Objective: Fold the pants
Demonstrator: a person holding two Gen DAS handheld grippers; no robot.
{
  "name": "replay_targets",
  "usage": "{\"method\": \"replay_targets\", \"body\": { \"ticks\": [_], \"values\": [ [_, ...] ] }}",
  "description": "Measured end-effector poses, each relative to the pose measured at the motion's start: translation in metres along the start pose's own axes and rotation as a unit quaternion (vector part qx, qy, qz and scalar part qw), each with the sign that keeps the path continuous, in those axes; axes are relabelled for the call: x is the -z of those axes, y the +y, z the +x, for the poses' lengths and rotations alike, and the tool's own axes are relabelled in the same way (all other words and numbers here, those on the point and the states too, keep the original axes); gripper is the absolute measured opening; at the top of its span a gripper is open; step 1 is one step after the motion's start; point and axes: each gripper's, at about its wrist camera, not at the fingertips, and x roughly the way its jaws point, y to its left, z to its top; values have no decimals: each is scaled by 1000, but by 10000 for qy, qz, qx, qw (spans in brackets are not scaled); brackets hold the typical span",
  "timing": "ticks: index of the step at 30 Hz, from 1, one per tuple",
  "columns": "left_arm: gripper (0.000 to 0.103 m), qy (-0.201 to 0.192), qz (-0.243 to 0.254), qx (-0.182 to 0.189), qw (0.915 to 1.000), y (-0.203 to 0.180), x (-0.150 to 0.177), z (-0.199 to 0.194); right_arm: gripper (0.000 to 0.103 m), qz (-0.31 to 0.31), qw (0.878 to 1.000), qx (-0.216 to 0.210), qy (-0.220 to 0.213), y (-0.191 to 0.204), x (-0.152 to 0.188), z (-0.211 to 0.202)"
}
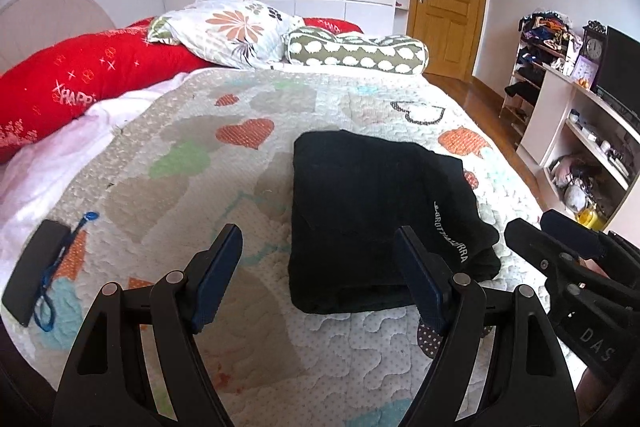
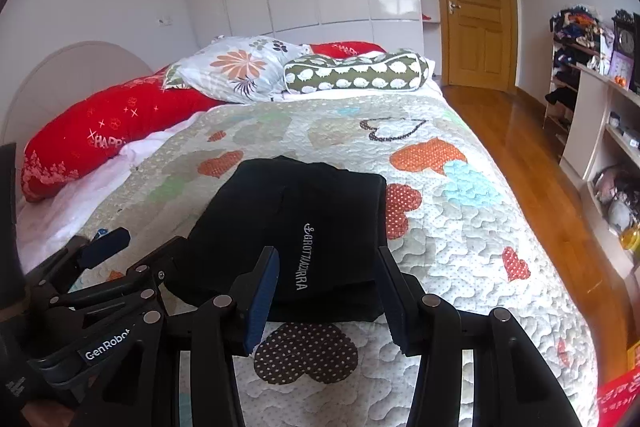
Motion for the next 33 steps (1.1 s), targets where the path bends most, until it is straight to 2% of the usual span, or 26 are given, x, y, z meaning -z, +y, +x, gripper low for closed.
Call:
{"method": "replay_targets", "body": {
  "ticks": [10, 33],
  "values": [
    [79, -237, 64, -219, 9995, 1, -3, -14, 47, 60, 9998, -60, -185, 1, -4, -13],
    [79, -198, 210, -236, 9993, -5, -1, -13, 48, 100, 9999, -55, -93, -3, -1, -9]
  ]
}}
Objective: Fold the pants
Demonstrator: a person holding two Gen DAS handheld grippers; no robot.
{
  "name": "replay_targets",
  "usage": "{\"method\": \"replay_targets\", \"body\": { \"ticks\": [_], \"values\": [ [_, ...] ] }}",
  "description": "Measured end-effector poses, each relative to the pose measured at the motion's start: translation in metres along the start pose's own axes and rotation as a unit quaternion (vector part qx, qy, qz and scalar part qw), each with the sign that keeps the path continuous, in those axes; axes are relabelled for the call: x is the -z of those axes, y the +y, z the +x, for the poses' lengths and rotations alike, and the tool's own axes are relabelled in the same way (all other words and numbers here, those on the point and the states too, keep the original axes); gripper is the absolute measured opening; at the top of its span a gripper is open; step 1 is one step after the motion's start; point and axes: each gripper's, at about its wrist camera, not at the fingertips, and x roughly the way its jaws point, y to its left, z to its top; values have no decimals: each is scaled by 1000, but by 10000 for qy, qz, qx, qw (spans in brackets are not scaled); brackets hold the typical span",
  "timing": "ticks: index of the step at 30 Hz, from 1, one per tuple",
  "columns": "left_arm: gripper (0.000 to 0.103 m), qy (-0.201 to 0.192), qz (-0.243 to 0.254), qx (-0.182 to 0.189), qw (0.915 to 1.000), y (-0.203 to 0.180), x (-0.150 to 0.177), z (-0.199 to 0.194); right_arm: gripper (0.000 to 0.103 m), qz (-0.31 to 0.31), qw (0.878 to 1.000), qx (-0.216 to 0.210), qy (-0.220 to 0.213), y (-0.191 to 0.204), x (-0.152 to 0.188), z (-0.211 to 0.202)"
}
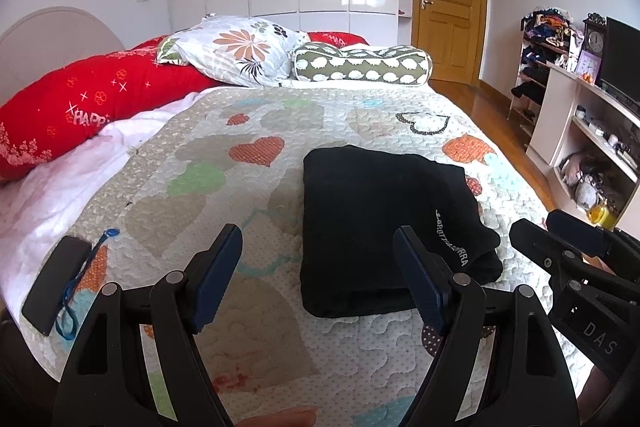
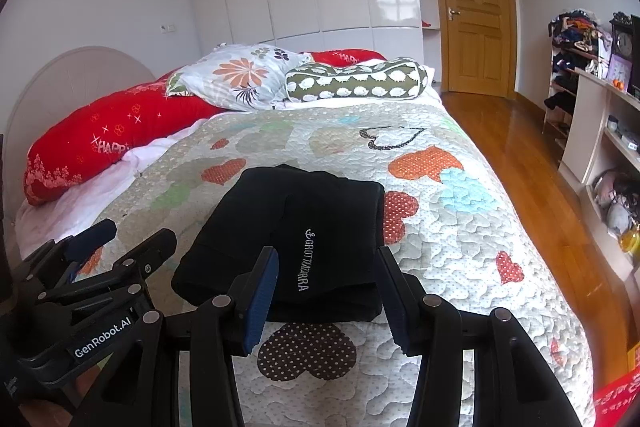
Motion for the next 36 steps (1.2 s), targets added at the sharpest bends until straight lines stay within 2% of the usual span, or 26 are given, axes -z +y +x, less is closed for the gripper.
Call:
{"method": "replay_targets", "body": {
  "ticks": [36],
  "values": [
    [79, 134, 52, -16, 9999, -4, 7, 5, 48, 48, 9999, -22, 91, 4, 4, 7]
  ]
}}
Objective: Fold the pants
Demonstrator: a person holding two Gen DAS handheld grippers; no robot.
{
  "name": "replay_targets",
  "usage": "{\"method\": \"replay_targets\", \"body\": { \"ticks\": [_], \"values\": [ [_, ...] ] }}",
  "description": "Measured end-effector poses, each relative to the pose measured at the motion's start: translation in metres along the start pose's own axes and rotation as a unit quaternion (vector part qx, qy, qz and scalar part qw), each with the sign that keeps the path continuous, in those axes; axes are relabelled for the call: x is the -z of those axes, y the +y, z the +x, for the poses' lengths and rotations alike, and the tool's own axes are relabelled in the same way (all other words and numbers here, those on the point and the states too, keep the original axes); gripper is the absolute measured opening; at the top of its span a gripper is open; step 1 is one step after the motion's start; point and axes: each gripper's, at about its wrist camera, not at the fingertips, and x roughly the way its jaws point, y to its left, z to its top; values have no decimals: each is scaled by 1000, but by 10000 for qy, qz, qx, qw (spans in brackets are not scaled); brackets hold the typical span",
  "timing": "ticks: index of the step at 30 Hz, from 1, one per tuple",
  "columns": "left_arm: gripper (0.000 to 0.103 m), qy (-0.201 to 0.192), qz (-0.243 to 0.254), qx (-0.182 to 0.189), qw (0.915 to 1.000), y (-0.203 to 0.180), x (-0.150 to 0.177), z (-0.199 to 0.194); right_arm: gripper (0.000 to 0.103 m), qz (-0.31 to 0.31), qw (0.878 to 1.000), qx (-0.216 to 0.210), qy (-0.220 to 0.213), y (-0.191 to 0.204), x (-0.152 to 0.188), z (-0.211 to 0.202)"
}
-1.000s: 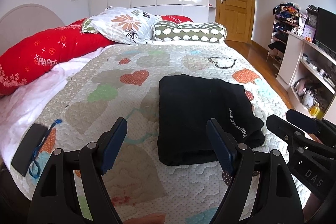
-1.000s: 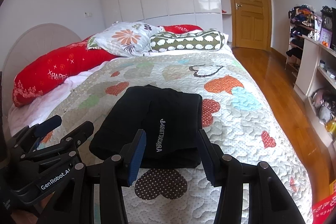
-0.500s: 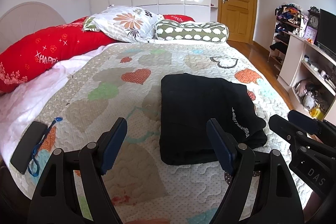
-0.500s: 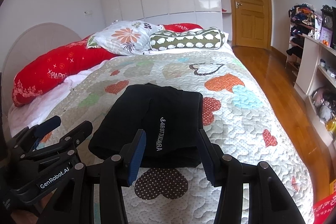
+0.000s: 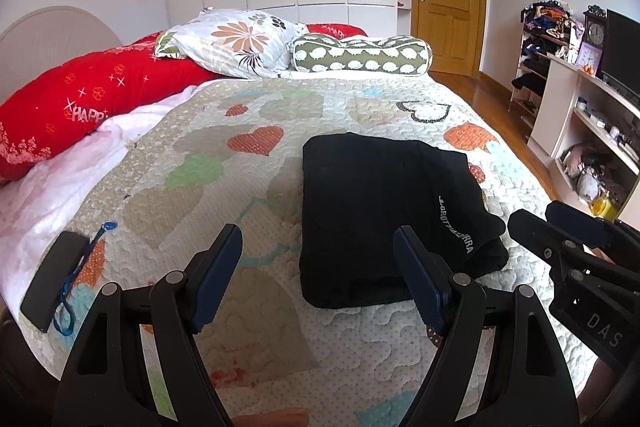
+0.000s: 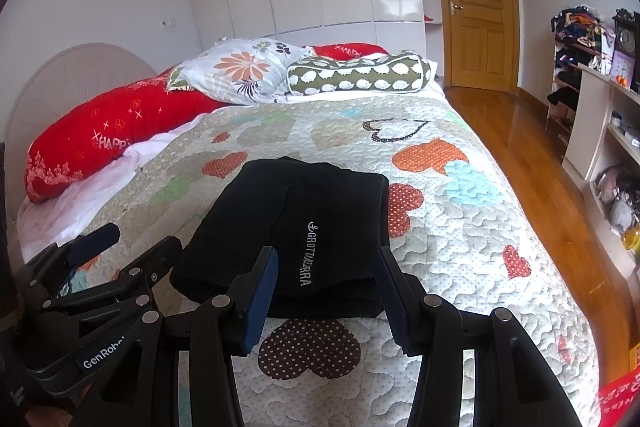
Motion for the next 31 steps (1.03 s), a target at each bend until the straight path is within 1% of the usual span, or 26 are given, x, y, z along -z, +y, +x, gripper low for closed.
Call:
{"method": "replay_targets", "body": {
  "ticks": [13, 31],
  "values": [
    [79, 84, -24, 52, 9999, 0, 3, 3, 48, 35, 10000, 7, 29, -1, 2, 2],
    [79, 51, 13, 155, 9999, -2, 4, 0, 49, 36, 10000, 33, 77, -3, 5, 2]
  ]
}}
